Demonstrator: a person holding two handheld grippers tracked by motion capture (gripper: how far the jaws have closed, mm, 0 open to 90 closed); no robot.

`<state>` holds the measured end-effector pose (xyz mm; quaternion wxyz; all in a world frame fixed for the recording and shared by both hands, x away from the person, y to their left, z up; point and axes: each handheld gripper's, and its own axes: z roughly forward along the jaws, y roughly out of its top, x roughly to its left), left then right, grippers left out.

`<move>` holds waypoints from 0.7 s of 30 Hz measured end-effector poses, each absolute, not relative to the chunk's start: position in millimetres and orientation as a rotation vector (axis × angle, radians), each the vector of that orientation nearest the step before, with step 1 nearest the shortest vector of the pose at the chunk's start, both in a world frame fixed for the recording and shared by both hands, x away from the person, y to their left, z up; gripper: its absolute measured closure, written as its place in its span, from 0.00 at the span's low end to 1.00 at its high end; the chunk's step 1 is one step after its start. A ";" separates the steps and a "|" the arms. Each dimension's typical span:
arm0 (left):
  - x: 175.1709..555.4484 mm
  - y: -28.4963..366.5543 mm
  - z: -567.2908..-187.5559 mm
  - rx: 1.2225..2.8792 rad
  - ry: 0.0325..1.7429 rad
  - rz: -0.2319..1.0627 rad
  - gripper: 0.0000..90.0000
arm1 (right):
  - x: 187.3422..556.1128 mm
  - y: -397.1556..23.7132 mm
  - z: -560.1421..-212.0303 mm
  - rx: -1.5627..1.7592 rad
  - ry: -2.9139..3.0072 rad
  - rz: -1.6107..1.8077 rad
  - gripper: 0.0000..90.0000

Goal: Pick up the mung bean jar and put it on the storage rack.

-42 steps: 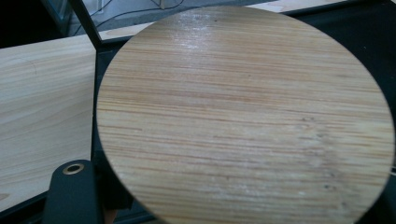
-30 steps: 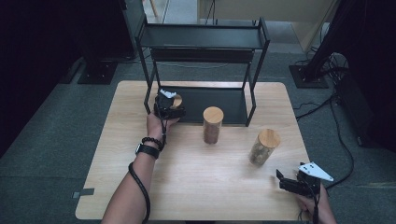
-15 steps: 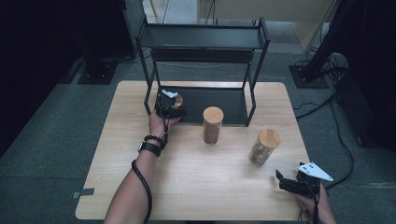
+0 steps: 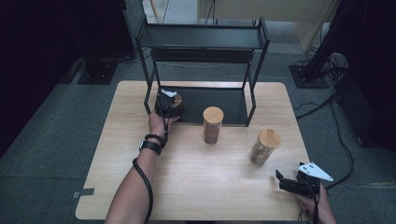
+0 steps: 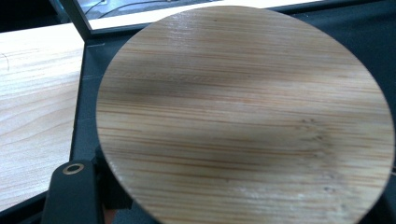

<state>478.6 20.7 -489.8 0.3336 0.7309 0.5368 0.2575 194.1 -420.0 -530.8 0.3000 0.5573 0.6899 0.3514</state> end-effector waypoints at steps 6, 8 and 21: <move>474.7 21.5 -490.5 1.904 1.394 0.656 0.24 | 194.0 -420.2 -530.7 1.486 1.824 0.934 0.02; 472.7 21.4 -490.4 1.903 1.386 0.652 0.23 | 194.1 -420.2 -530.8 1.484 1.823 0.932 0.02; 451.7 23.2 -489.8 1.928 1.347 0.650 0.10 | 193.3 -419.9 -530.7 1.480 1.823 0.934 0.02</move>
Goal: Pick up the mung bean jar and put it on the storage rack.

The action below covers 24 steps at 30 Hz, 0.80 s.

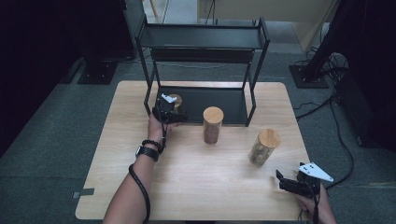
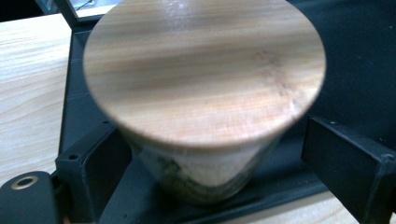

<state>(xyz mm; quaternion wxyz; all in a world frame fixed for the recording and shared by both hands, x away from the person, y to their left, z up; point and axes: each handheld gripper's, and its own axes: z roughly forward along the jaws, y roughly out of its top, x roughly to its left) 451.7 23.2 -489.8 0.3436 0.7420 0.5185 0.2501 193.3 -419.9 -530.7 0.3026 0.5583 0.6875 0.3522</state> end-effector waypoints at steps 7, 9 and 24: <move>439.0 26.5 -491.7 1.919 1.340 0.655 0.10 | 192.9 -419.7 -530.7 1.479 1.821 0.933 0.02; 435.3 27.8 -491.9 1.915 1.332 0.659 0.10 | 192.8 -419.6 -530.6 1.480 1.819 0.932 0.02; 412.7 38.1 -501.2 1.905 1.312 0.620 0.10 | 192.5 -418.7 -530.6 1.480 1.813 0.923 0.02</move>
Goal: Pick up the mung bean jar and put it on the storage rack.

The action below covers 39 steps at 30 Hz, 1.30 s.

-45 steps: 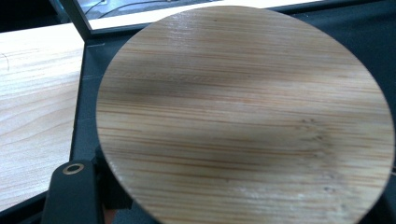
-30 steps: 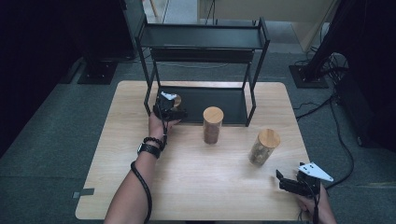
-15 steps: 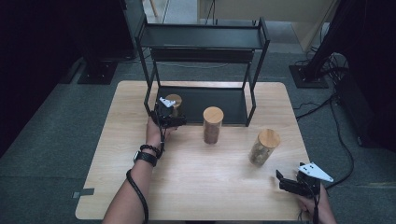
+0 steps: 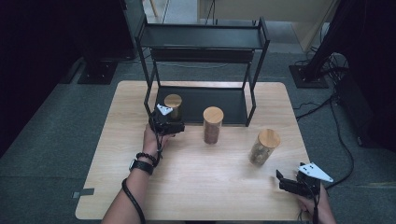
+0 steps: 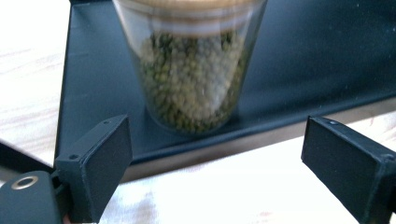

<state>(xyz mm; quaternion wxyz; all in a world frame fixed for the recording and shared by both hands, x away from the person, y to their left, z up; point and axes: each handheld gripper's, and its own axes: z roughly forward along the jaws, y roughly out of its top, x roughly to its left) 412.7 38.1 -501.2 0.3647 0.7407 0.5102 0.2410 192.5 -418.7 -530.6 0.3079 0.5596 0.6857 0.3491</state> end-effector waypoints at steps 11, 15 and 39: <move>396.7 56.9 -509.6 1.874 1.354 0.616 0.10 | 192.5 -418.3 -530.7 1.473 1.818 0.921 0.03; 393.0 62.8 -512.3 1.857 1.371 0.603 0.10 | 192.0 -418.0 -530.6 1.468 1.817 0.922 0.04; 380.5 69.9 -523.4 1.870 1.386 0.572 0.10 | 193.1 -418.4 -530.9 1.492 1.813 0.919 0.03</move>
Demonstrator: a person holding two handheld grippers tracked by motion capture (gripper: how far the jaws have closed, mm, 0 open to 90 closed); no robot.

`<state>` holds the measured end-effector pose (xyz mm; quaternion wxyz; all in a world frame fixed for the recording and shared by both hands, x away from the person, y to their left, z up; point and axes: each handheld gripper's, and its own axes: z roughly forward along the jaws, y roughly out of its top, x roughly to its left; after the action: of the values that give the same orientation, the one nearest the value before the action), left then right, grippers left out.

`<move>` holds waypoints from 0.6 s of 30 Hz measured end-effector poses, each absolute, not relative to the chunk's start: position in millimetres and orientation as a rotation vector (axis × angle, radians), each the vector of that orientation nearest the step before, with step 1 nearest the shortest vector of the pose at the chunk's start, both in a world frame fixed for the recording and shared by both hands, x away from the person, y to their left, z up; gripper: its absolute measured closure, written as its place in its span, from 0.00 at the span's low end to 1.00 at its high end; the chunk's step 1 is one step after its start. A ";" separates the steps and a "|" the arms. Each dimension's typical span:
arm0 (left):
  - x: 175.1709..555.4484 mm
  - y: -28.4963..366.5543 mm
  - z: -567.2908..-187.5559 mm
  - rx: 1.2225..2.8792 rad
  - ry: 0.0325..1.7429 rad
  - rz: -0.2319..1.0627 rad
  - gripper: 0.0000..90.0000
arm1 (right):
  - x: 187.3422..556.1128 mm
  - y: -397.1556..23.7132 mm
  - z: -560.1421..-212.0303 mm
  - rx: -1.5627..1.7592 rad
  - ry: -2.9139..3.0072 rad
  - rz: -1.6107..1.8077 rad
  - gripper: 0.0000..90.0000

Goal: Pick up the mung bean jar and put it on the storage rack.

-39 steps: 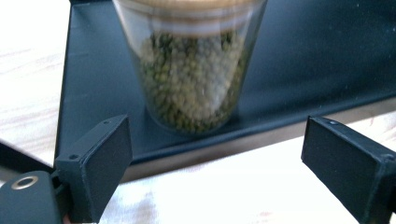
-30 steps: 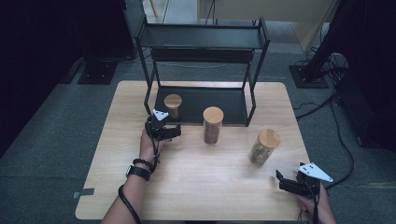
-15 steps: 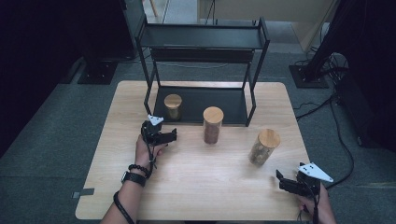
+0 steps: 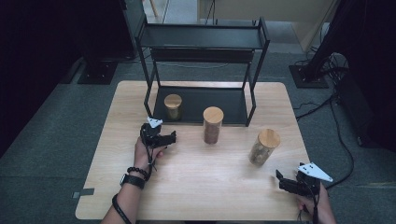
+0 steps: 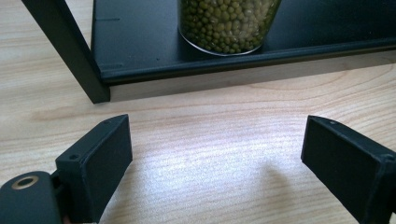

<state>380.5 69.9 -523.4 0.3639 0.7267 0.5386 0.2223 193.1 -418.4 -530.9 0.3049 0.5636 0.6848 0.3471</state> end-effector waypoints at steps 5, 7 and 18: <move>379.1 71.2 -524.7 1.871 1.390 0.568 0.10 | 193.0 -418.0 -530.8 1.492 1.811 0.913 0.02; 378.3 71.7 -524.9 1.872 1.390 0.565 0.10 | 192.9 -418.1 -530.8 1.492 1.810 0.914 0.02; 372.3 77.4 -525.0 1.871 1.396 0.562 0.10 | 192.7 -417.6 -530.8 1.489 1.810 0.909 0.02</move>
<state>372.3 77.4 -525.0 0.3619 0.7265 0.5419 0.2182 192.7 -417.6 -530.8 0.3088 0.5634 0.6847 0.3440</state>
